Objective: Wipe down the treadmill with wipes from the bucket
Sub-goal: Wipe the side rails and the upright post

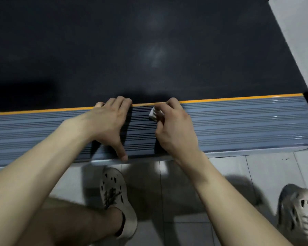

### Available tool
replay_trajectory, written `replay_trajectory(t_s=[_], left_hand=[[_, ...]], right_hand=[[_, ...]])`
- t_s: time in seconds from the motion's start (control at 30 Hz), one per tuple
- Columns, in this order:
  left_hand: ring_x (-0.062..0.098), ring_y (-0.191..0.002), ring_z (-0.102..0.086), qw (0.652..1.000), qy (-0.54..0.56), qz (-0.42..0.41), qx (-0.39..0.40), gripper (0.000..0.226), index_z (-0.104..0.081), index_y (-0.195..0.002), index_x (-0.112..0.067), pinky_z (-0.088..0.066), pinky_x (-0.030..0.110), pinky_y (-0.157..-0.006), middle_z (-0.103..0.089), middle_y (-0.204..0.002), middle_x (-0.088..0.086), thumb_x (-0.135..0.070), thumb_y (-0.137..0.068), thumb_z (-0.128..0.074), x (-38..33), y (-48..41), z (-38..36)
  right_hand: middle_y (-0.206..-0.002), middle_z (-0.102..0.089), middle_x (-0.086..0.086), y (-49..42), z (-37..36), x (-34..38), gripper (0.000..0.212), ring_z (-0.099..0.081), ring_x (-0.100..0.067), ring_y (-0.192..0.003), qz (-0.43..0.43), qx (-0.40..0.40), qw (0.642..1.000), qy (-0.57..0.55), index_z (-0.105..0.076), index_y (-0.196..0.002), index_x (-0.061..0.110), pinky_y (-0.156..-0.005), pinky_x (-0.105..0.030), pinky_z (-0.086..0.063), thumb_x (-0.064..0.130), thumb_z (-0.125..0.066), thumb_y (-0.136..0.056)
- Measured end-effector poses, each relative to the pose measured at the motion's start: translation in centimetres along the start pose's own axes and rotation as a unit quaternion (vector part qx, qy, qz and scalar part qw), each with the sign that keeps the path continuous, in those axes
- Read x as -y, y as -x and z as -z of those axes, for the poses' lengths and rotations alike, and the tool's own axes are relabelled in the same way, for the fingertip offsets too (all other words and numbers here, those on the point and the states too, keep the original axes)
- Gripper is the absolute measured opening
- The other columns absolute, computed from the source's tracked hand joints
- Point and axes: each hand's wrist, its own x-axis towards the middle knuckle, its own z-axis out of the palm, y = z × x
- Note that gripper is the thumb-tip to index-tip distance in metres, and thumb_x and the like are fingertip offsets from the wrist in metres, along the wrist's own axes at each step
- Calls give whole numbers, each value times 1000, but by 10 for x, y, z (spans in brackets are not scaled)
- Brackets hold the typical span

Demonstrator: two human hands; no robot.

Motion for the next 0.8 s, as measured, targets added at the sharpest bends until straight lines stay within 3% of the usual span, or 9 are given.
replay_trajectory(t_s=[0.13, 0.23, 0.3, 0.37, 0.43, 0.5, 0.57, 0.63, 0.8], left_hand=[[24, -142, -33, 999, -2, -22, -42, 170, -7, -159, -24, -38, 49, -118, -27, -147, -4, -105, -23, -70, 12, 1, -10], [27, -151, -26, 993, 4, -47, -107, 161, -12, -163, -29, -30, 50, -124, -24, -160, 0, -107, -33, -66, 25, 18, -26], [29, -161, -11, 994, -5, -54, -97, 162, -4, -168, -31, -18, 52, -130, -9, -173, 3, -104, -38, -69, 34, 35, -35], [29, -165, 4, 998, -1, -25, -66, 163, 5, -169, -33, -9, 53, -133, 9, -178, 3, -97, -44, -77, 45, 55, -42], [34, -165, -2, 997, 30, 7, -69, 158, 0, -170, -34, -15, 53, -132, 6, -178, 7, -87, -49, -86, 59, 71, -45], [37, -159, -24, 994, 45, 18, -100, 144, -14, -170, -36, -32, 51, -126, -15, -175, 11, -81, -55, -89, 71, 82, -51], [35, -151, -41, 991, 39, 19, -127, 121, -29, -166, -36, -45, 47, -116, -34, -169, 9, -77, -67, -85, 76, 90, -56], [32, -149, -44, 989, 23, 23, -146, 107, -33, -165, -39, -49, 47, -109, -38, -167, 4, -78, -75, -78, 76, 96, -60], [21, -165, -14, 990, 3, 35, -139, 99, -10, -169, -47, -40, 50, -118, -8, -180, -2, -83, -89, -57, 79, 98, -72]], right_hand=[[-111, -54, -1, 5, -10, 7, 28, -61, -32, -86, -44, -25, 999, 18, -71, -112, 16, -73, -41, -48, 5, -56, -92], [-106, -52, -1, 11, -19, 14, 25, -60, -34, -86, -75, -51, 994, 60, -71, -103, 17, -68, -36, -36, 4, -54, -90], [-109, -55, -4, 23, -28, 33, 23, -63, -36, -89, -116, -80, 988, 60, -72, -101, 14, -70, -39, -44, 5, -55, -90], [-108, -53, -7, 46, -49, 73, 17, -62, -37, -88, -96, -63, 992, 52, -71, -101, 11, -72, -43, -48, 10, -55, -95], [-107, -51, -7, 65, -76, 114, 15, -61, -35, -87, -35, -13, 998, 44, -70, -106, 10, -70, -40, -42, 17, -59, -99], [-107, -51, -6, 79, -91, 136, 16, -62, -33, -89, 0, 18, 999, 37, -71, -111, 11, -70, -35, -36, 17, -62, -98], [-104, -52, -3, 85, -87, 128, 14, -62, -31, -89, 21, 16, 998, 60, -70, -107, 15, -70, -34, -37, 12, -61, -98], [-100, -52, -1, 86, -66, 96, 18, -62, -31, -88, 7, 5, 996, 85, -71, -102, 19, -69, -35, -42, 8, -59, -95], [-104, -57, -6, 95, 17, -6, 31, -65, -34, -95, -183, -126, 971, 84, -80, -114, 17, -82, -33, -47, 6, -58, -96]])
